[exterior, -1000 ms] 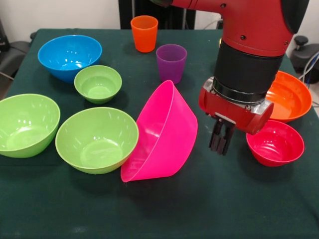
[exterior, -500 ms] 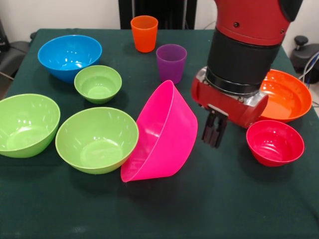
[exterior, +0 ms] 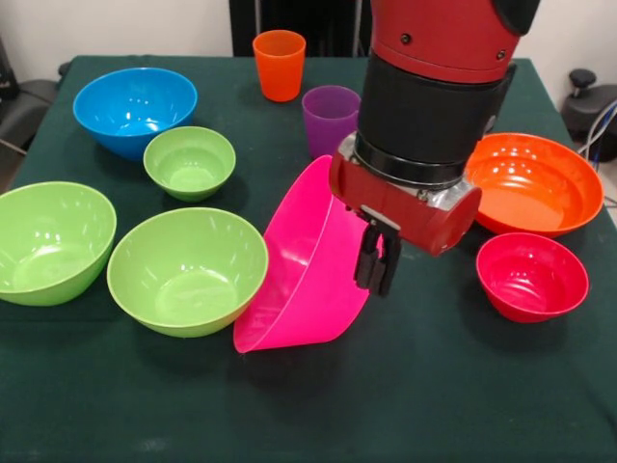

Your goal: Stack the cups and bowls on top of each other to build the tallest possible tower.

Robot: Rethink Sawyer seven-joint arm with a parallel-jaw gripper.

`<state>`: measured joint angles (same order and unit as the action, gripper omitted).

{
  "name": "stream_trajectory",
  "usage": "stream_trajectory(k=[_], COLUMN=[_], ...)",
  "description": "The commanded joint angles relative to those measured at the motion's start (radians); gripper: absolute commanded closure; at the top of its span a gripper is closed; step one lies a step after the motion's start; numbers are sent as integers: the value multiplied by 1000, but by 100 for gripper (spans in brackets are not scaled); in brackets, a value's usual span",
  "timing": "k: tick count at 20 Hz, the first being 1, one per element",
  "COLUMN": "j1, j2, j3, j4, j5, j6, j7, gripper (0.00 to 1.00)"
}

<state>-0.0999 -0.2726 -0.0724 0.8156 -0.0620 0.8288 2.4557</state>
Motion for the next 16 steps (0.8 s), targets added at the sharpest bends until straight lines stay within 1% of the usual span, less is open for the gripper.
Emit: stream_trajectory(k=[1,8,16], j1=[-25,-31,-25], j2=[79,57,68], j3=[94,98,97], j4=[-50,-38,-53], j5=[-40,-30,-27], j6=[96,126,134], j7=[-170,-187,-171], gripper=[100,100,100])
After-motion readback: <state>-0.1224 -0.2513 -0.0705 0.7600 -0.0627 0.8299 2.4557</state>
